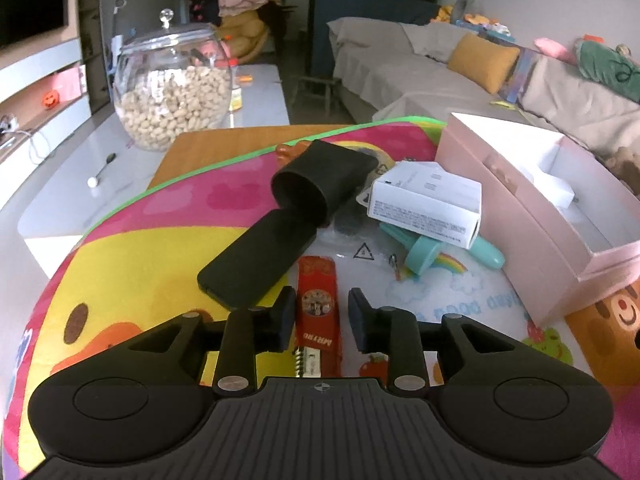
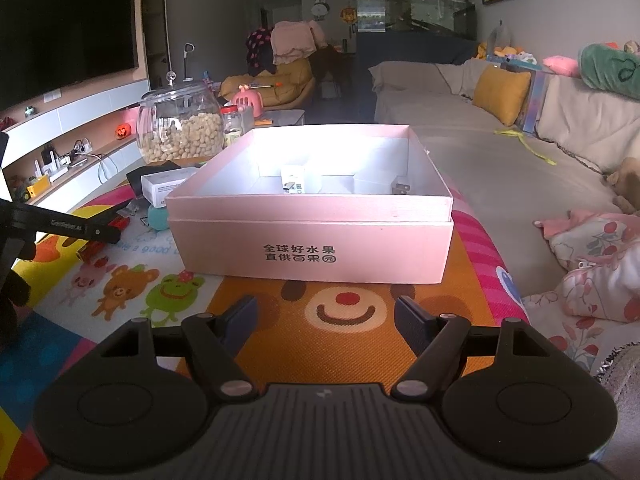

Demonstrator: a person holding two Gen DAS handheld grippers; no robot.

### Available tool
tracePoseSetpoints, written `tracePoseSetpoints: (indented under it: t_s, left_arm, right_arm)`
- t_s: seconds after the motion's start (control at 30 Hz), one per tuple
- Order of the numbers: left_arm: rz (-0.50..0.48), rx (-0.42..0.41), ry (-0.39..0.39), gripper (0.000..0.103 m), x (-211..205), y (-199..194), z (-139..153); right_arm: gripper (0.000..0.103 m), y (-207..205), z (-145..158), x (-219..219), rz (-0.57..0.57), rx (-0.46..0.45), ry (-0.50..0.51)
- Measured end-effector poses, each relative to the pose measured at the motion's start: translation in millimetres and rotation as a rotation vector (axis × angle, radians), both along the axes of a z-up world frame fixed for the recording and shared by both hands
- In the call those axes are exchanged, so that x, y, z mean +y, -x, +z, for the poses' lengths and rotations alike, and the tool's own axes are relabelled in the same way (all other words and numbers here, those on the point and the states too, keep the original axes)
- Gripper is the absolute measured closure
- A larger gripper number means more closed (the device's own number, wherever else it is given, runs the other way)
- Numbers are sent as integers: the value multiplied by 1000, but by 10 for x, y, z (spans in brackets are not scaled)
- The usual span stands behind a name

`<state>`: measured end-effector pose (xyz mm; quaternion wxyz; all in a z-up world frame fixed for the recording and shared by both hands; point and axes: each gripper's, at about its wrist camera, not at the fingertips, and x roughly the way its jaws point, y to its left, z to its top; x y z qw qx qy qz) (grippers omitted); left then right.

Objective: Organize rigid objects
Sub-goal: 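Grasp the red lighter on the mat with the left tool, then grasp the black rectangular block with the right tool while the left tool holds the lighter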

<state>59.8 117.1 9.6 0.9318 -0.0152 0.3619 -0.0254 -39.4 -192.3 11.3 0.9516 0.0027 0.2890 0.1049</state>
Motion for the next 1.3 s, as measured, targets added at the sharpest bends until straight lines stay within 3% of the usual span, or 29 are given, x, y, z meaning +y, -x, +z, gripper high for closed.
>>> tracePoseSetpoints:
  t_s: [0.17,0.33,0.47,0.6,0.7,0.77,0.87,1.03,1.1,1.2,1.27,1.3]
  left_arm:
    - [-1,-16,-2,77,9,59,-8]
    - [-16,-34,159,77,213,447,14]
    - [-12,-78,231,77,400,809,40]
    - [38,-143,299,77,652,1026,130]
    - [100,-206,323,77,861,1163,217]
    - [148,-250,317,77,1022,1266,276]
    - [212,-281,316,77,1255,1364,320]
    - [270,-297,310,77,1450,1463,301]
    - [279,-298,317,77,1461,1462,277]
    - [265,-289,325,77,1457,1454,243]
    - [250,-286,335,77,1449,1474,242]
    - [245,-286,342,77,1464,1459,235]
  right_arm:
    - [27,9,21,22,-9,-10,15]
    - [27,52,343,221,55,-91,47]
    - [27,-150,822,613,184,-113,24]
    - [27,-580,1074,1248,349,-12,-11]
    - [28,-850,980,1774,394,127,-21]
    - [34,-943,810,2077,418,225,-62]
    - [38,-1083,490,2403,379,344,-117]
    - [36,-1383,206,2752,203,341,-94]
    - [27,-1483,173,2860,178,328,-87]
    - [29,-1556,152,3021,157,296,-16]
    - [48,-1504,143,3037,147,271,11]
    - [53,-1458,143,3029,162,253,35]
